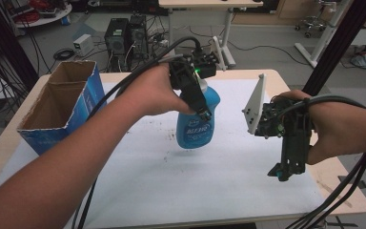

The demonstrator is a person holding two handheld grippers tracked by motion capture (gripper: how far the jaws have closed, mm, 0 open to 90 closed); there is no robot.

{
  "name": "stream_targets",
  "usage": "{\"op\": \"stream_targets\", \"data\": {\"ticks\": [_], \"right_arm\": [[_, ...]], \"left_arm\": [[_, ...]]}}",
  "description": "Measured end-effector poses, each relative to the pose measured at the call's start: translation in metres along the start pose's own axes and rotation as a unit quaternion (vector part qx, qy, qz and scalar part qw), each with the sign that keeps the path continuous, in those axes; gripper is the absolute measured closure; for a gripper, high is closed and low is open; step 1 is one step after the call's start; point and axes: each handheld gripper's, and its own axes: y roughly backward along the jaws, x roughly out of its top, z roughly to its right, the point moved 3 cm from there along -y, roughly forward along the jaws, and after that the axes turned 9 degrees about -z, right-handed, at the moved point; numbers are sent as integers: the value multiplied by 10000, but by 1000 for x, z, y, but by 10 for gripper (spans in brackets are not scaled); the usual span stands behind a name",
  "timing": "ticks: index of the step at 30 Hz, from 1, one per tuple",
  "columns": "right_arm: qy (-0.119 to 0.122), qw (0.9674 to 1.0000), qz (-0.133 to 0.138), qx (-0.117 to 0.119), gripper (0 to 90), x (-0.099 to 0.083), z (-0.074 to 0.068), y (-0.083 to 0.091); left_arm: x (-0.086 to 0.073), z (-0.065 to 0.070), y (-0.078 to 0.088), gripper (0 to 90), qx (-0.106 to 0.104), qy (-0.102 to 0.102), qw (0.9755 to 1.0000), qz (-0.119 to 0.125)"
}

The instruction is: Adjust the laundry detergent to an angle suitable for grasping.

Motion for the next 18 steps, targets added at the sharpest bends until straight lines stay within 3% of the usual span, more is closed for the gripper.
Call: {"op": "stream_targets", "data": {"ticks": [3, 4, 7, 8, 9, 10, 15, 18], "right_arm": [[27, 10000, 7, 3, 17, 3, 0, 0], [31, 10000, -19, 5, 17, 7, 0, 0], [63, 10000, -24, 10, 17, 11, 0, -1], [89, 10000, -31, 10, 17, 14, 0, -1], [111, 9999, -34, 4, 17, 16, 0, -1], [117, 9999, -40, 8, 17, 17, 0, 0], [151, 9999, -60, 7, 17, 21, 0, -1], [141, 9999, -75, 22, 17, 21, -1, 0]], "left_arm": [[-7, 0, 5, 392, -104, -103, 9999, -51], [-13, 0, 9, 392, -193, -259, 9994, -112], [-17, 1, 11, 392, -243, -387, 9988, -166], [-23, 2, 14, 392, -294, -574, 9977, -217], [-23, 2, 14, 392, -294, -574, 9977, -217], [-29, 4, 17, 392, -356, -745, 9964, -199], [-39, 3, 24, 391, -613, -940, 9936, -114], [-46, 3, 30, 392, -803, -1138, 9902, -36]]}}
